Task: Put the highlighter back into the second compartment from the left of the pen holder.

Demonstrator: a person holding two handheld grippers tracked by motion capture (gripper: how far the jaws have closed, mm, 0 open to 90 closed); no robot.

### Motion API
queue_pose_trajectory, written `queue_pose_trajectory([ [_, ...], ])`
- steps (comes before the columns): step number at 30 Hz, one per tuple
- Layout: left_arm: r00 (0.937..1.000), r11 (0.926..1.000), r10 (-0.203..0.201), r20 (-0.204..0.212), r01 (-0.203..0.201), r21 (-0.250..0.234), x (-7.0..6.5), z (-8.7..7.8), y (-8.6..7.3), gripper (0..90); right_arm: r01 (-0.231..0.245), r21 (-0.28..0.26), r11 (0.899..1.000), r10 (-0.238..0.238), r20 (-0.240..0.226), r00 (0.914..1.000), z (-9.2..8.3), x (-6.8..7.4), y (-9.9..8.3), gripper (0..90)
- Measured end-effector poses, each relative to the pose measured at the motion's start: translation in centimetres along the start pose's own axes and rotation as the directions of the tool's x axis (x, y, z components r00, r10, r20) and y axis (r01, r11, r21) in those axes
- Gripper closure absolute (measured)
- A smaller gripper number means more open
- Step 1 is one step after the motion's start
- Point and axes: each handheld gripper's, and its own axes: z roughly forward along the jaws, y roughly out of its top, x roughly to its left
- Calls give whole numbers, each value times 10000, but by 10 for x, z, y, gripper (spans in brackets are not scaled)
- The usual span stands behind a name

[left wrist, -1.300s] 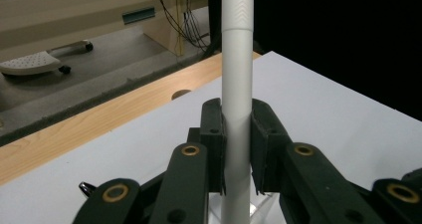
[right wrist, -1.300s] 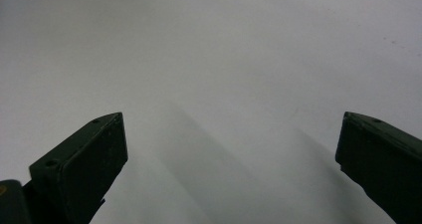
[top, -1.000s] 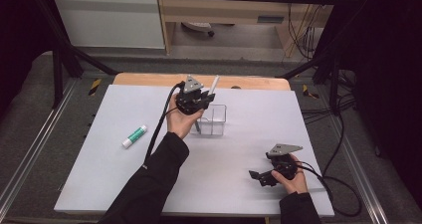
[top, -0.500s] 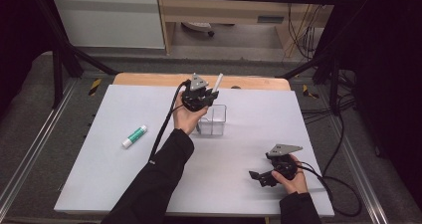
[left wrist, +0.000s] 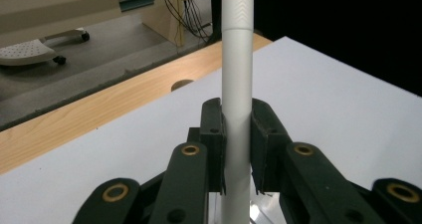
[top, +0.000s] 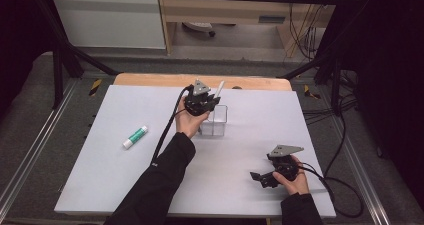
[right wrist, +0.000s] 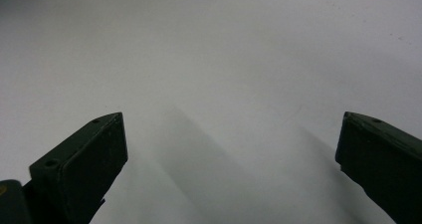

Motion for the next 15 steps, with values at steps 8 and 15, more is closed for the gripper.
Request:
queue_pose_trajectory([
  [8, 10000, 9999, 24, 59, -25, 120, 1, -1, -12, 775, -3, 7, 10000, 3, -22, 10000, 0, 0, 0, 6],
  [15, 9999, 9996, 134, 63, -135, 237, 0, -2, -19, 775, 12, 47, 10000, -12, -13, 10000, 1, 0, 0, 6],
])
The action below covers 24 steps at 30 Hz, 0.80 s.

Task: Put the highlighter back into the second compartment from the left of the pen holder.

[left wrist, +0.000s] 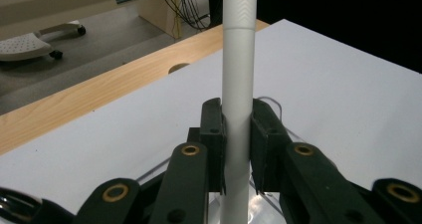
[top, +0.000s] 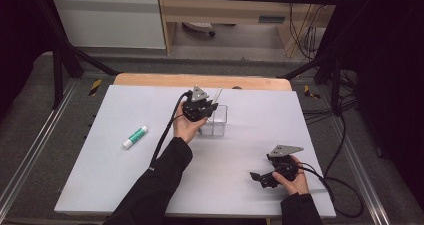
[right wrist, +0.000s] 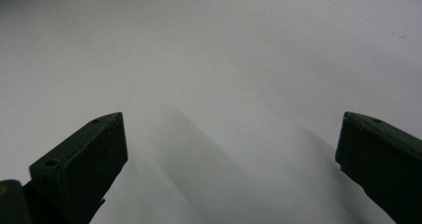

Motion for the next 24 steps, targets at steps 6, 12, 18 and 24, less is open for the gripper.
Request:
queue_pose_trajectory([
  [6, 10000, 9997, 49, 37, -50, 256, 0, 0, -8, 775, -9, -24, 10000, 9, -32, 10000, 0, 0, 0, 6],
  [12, 9999, 9987, -49, 103, 43, 507, 2, 0, -14, 774, 6, -13, 10000, -6, -31, 10000, 0, 0, 0, 6],
  [18, 9998, 9966, 183, 103, -191, 797, 2, -1, -15, 758, -34, 30, 10000, 34, -51, 10000, 1, 1, 0, 6],
  [24, 9998, 9968, 162, 122, -171, 782, 4, -14, -10, 649, -37, 46, 10000, 37, -47, 10000, 1, 1, 0, 6],
])
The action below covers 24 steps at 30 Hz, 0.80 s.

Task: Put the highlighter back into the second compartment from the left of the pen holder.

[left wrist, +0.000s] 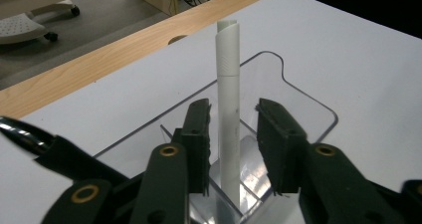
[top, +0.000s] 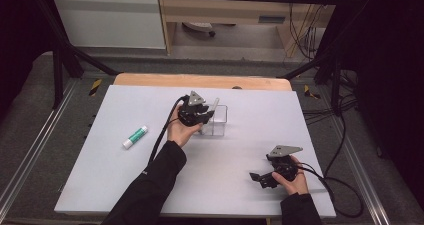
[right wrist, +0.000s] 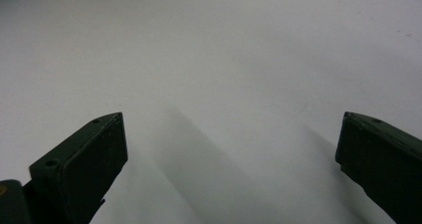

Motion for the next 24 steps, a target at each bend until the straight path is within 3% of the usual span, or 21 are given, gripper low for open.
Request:
queue_pose_trajectory([
  [12, 9996, 9996, 270, 124, -270, 16, 0, -48, -3, 371, 36, 43, 10000, -36, -25, 10000, 1, 1, 0, 6],
  [15, 9997, 9998, 160, 160, -161, 78, 2, -60, -7, 320, 51, 70, 10000, -51, -28, 10000, 2, 1, -1, 6],
  [19, 9994, 9993, 356, -32, -356, 124, 5, -74, -16, 251, 24, 72, 10000, -24, -21, 10000, 2, 1, -1, 6],
  [24, 9993, 9986, 319, -176, -311, 426, 10, -88, -29, 176, 47, 103, 9999, -48, 6, 10000, 2, 1, -1, 6],
])
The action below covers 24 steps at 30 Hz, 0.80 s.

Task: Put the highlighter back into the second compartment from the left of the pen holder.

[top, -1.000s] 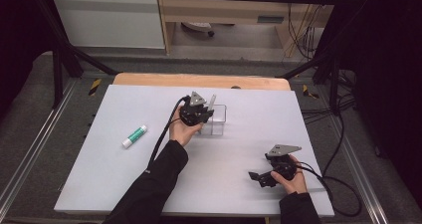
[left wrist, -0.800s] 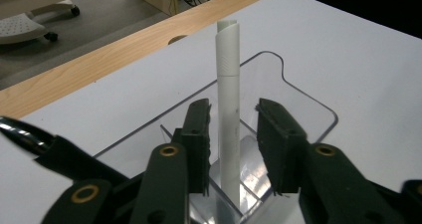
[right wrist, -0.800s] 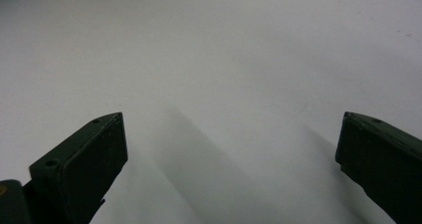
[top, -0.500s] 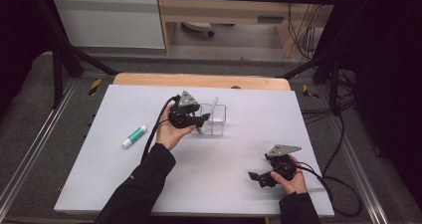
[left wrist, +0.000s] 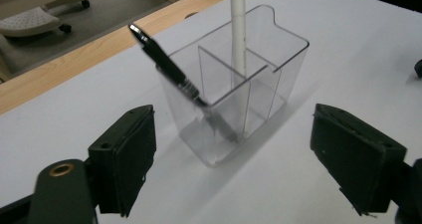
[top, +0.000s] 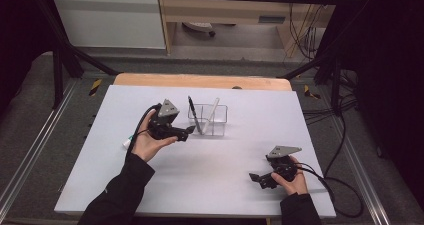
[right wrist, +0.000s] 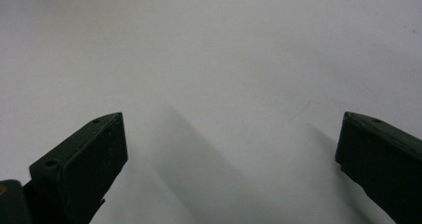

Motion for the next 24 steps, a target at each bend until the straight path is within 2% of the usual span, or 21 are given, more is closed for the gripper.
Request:
queue_pose_trajectory([
  [8, 9999, 9996, -103, -133, 106, 270, 6, -17, -24, 116, -24, 22, 10000, 23, 7, 10000, 0, 0, 0, 6],
  [13, 9992, 9982, -386, -133, 392, 452, 11, -21, -41, 103, -28, 25, 10000, 28, -5, 10000, 1, 0, 0, 6],
  [18, 9983, 9966, -568, -142, 575, 591, 16, -26, -52, 94, -9, 30, 10000, 9, 0, 10000, 1, 0, 0, 6],
  [24, 9972, 9956, -619, -430, 647, 677, 26, -37, -59, 92, -27, 19, 10000, 27, -27, 10000, 1, 0, 0, 6],
])
